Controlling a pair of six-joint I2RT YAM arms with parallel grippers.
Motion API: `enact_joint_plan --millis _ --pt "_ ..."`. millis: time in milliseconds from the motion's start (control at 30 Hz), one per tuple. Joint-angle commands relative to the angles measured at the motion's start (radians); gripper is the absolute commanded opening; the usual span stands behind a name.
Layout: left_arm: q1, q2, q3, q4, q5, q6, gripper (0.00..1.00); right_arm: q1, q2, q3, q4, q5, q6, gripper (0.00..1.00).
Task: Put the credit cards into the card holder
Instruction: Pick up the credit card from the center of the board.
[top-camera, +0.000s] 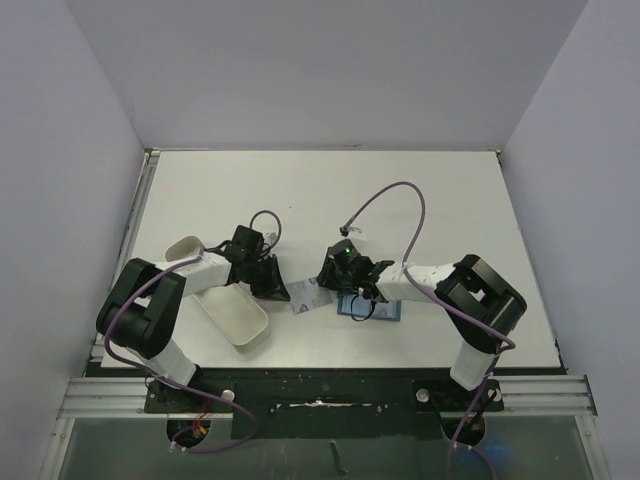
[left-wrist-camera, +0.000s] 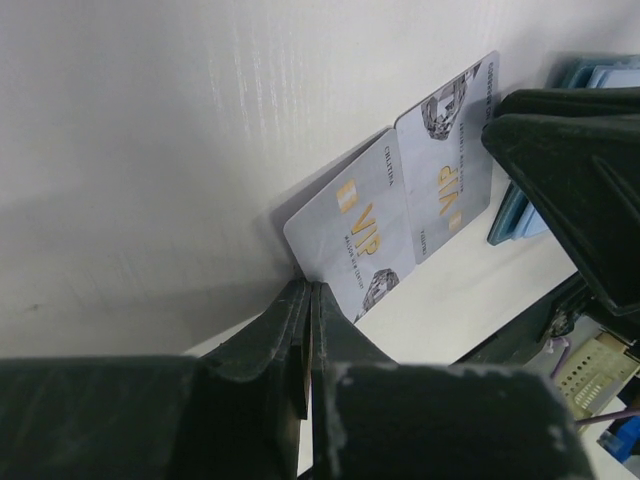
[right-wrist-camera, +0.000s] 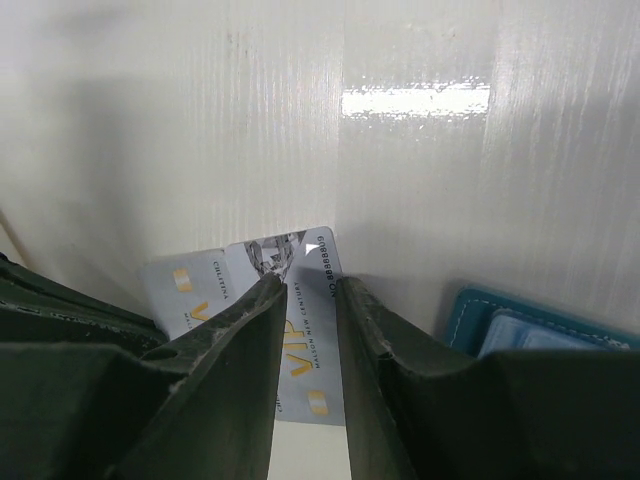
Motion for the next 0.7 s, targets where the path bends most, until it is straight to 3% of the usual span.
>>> enact_joint_plan --millis 0,267,667 --pt "-0.021 0.021 0.066 0.108 0.079 -0.016 0.0 0.001 0.073 -0.062 -0.07 -0.061 -0.003 0.29" --pt "-0.02 0.026 0.088 0.17 0.059 -0.073 0.0 -0.005 0.07 -0.076 -0.063 -0.067 -0.005 0.29" --pt "-0.021 -0.063 -0.012 0.368 0.034 -0.21 0.0 -0.008 0.065 -0.082 -0.059 -0.069 -0.01 0.28"
